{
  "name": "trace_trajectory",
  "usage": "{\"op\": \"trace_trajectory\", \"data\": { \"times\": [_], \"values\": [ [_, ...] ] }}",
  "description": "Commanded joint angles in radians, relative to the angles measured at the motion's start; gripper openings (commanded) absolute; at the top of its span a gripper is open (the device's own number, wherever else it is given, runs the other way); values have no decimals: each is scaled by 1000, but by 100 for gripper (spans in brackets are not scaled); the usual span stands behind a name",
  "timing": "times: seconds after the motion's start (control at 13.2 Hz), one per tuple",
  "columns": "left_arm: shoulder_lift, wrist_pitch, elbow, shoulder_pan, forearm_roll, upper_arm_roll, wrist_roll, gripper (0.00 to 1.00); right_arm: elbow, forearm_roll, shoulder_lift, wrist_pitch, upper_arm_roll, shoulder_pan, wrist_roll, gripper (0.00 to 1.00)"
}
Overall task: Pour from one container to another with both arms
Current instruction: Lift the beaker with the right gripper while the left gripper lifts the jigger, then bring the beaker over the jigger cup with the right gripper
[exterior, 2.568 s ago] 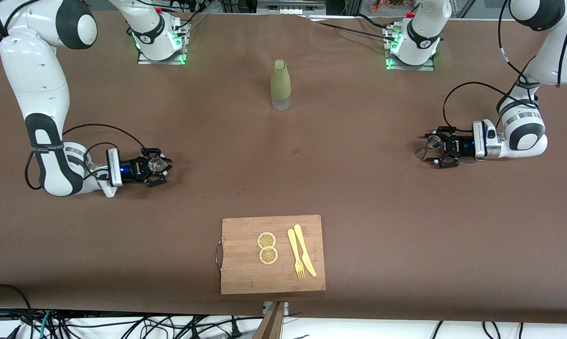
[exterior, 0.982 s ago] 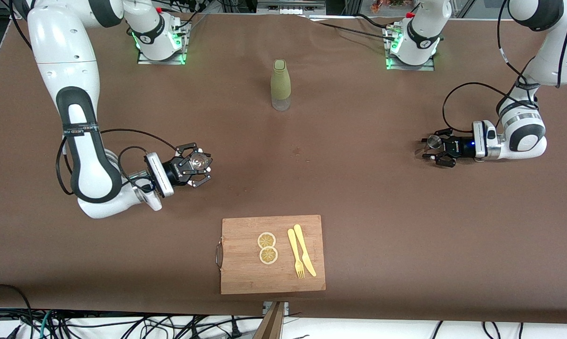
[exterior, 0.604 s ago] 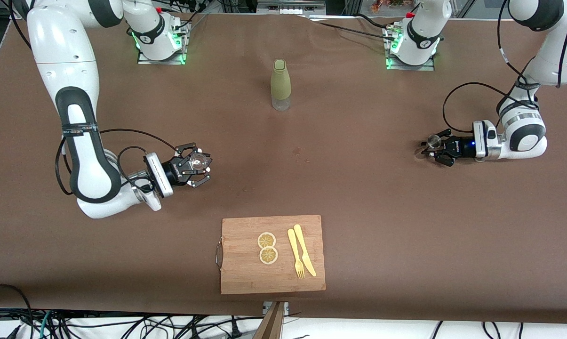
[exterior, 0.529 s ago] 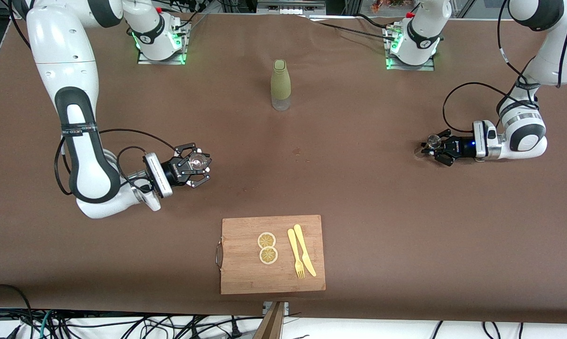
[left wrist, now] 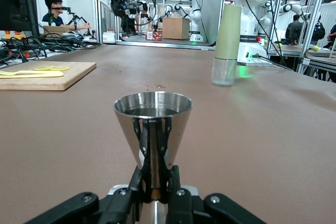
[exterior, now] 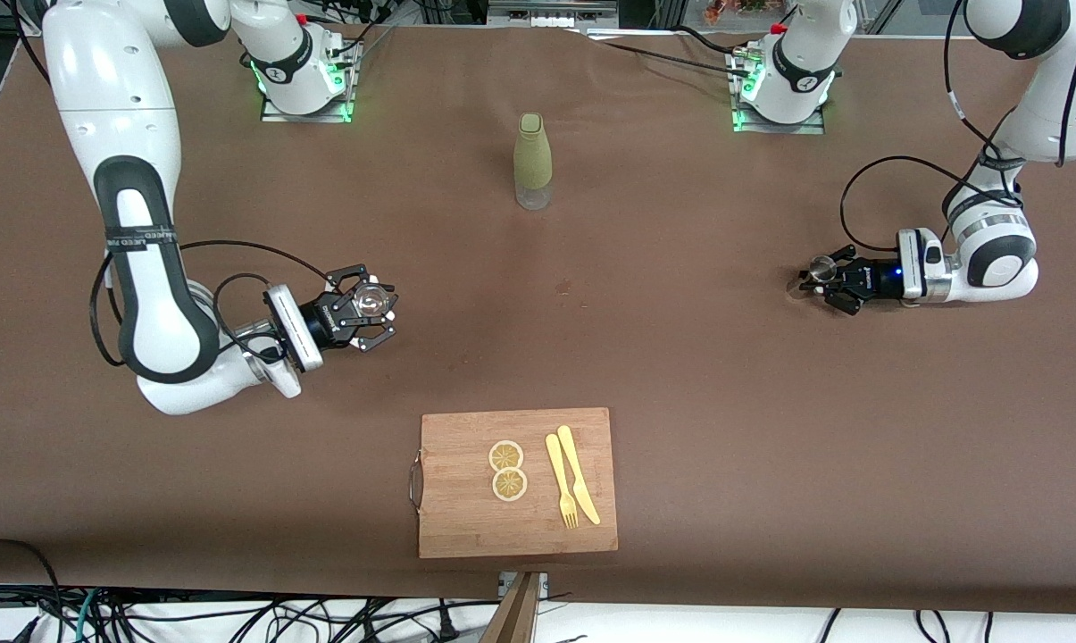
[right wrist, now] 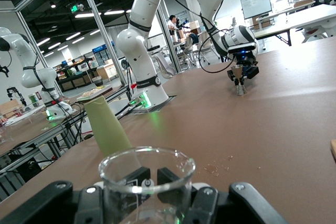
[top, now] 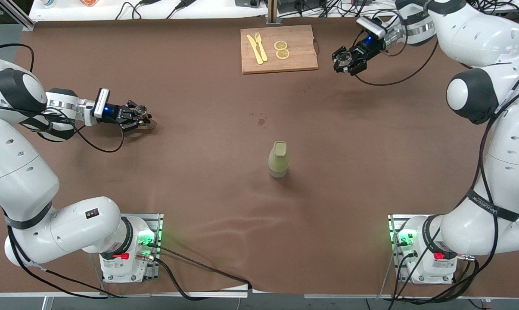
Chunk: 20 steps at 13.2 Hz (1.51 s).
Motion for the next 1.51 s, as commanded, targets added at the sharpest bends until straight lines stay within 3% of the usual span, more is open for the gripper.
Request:
{"op": "trace_trajectory", "data": {
  "times": [0.0, 0.3, 0.6, 0.91, 1.13, 1.44],
  "values": [
    [-15, -32, -3, -5, -40, 10, 168, 0, -7, -75, -60, 4, -2, 43, 56, 12],
    [-47, -6, 47, -52, -86, -68, 1, 0, -5, -95, -90, 105, -1, 127, 204, 12],
    [-72, 144, 90, -152, -178, -171, -135, 0, -2, -92, -98, 191, 4, 196, 333, 12],
    [-84, 267, 89, -254, -403, -251, -161, 0, 60, -121, -98, 243, -1, 270, 475, 12],
    [-87, 331, 77, -368, -557, -254, -173, 0, 73, -151, -100, 300, -4, 325, 556, 12],
    [-138, 429, -14, -508, -784, -251, -98, 0, 76, -194, -100, 366, -4, 384, 648, 12]
  ]
}}
